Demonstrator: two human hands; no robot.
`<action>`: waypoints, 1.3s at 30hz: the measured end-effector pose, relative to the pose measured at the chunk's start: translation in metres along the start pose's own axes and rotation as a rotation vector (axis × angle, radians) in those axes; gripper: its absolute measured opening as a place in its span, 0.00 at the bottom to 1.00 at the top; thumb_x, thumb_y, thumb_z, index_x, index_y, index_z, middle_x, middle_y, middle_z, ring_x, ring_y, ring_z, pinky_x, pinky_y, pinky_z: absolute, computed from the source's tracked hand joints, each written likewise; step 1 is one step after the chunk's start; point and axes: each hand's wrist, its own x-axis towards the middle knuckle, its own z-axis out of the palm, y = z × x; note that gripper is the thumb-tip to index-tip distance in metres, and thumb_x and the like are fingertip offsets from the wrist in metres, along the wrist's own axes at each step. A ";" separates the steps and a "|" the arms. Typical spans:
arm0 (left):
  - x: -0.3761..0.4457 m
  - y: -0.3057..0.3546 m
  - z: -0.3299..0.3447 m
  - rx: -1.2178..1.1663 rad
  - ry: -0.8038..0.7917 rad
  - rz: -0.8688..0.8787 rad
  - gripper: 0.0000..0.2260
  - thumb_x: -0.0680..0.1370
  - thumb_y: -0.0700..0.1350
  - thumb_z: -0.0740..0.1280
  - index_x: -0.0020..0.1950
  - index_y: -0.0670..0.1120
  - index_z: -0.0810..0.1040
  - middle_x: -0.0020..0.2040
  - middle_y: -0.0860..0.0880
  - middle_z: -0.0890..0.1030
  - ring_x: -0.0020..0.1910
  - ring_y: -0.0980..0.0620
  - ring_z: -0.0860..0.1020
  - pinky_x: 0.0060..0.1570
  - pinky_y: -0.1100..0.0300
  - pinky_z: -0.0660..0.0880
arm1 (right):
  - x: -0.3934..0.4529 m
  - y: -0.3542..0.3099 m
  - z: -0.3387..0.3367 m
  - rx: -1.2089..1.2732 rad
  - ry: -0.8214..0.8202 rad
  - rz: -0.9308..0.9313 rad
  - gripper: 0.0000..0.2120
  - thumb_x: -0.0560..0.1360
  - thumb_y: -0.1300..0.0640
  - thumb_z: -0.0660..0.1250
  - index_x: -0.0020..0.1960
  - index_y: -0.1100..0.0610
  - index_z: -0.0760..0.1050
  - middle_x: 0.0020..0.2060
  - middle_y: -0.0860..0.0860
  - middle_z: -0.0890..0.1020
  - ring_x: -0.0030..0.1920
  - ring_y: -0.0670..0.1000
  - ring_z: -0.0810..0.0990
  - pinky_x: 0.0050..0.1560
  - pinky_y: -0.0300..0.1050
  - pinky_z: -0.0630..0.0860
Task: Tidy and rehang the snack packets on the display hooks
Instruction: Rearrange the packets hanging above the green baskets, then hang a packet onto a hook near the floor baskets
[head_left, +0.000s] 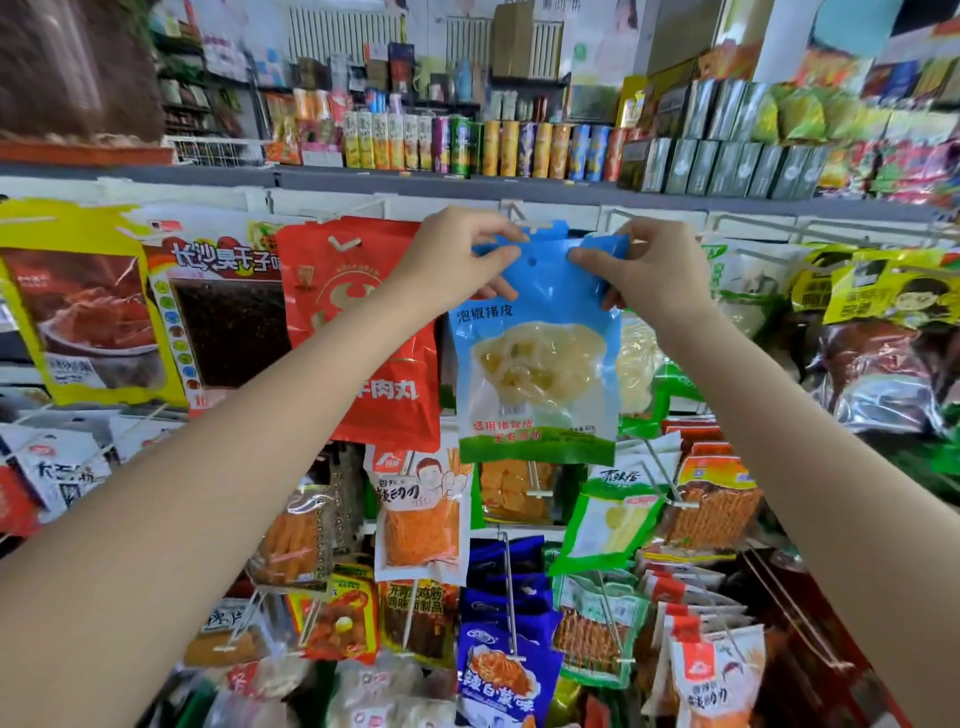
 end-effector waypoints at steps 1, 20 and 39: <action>0.002 0.000 0.002 0.003 0.042 0.003 0.08 0.78 0.40 0.63 0.56 0.43 0.77 0.50 0.49 0.80 0.29 0.62 0.80 0.36 0.63 0.80 | 0.001 0.001 0.002 0.004 0.019 0.006 0.17 0.69 0.50 0.73 0.32 0.56 0.67 0.29 0.55 0.78 0.18 0.42 0.73 0.29 0.43 0.74; -0.124 -0.092 0.032 0.417 0.109 0.221 0.12 0.73 0.34 0.60 0.55 0.39 0.76 0.55 0.45 0.75 0.36 0.55 0.74 0.41 0.65 0.73 | -0.101 0.043 0.088 -0.121 -0.164 -0.377 0.12 0.69 0.71 0.57 0.48 0.65 0.76 0.50 0.59 0.76 0.44 0.55 0.79 0.45 0.45 0.75; -0.230 -0.157 0.037 0.397 -0.106 -0.142 0.11 0.74 0.32 0.61 0.54 0.40 0.76 0.58 0.44 0.72 0.42 0.53 0.77 0.37 0.61 0.76 | -0.141 0.108 0.210 0.263 -0.452 0.736 0.04 0.75 0.65 0.64 0.50 0.63 0.74 0.39 0.57 0.81 0.22 0.46 0.80 0.24 0.36 0.77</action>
